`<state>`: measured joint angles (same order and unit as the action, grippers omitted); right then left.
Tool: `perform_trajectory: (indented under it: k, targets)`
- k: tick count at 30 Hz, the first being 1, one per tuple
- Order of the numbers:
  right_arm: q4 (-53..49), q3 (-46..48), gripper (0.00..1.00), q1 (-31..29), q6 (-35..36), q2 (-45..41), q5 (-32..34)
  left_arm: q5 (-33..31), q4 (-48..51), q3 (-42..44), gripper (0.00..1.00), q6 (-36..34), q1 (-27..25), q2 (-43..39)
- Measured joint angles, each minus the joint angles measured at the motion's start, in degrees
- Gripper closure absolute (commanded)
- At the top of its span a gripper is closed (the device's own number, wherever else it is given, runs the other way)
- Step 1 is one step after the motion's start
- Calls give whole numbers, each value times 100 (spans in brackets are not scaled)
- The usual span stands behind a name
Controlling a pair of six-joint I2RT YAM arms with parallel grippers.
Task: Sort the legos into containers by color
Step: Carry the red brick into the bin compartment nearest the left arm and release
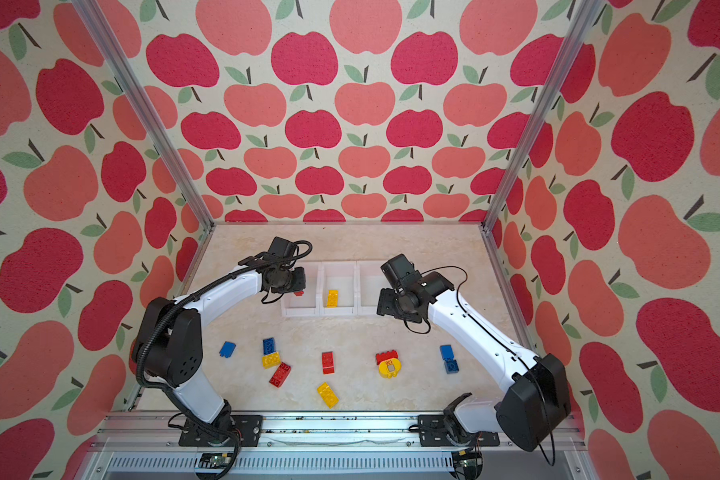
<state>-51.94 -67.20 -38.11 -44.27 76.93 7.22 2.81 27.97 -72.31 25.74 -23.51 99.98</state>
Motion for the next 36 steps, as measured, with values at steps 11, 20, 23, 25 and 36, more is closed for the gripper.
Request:
perform_trajectory:
  k: [11,20,23,25,36]
  targets:
    - [-2,48,26,131,0,-2,-22,2,-61,-9,76,-17,0,354]
    - [-2,48,25,192,0,-2,-31,2,-61,-9,63,-20,0,358]
    - [-2,48,25,192,0,-2,-35,2,-61,-9,60,-20,0,358]
    - [-2,48,25,192,0,-2,-44,2,-59,-9,59,-22,0,358]
    - [-26,337,25,452,-22,-129,-76,0,-37,-9,49,-20,0,197]
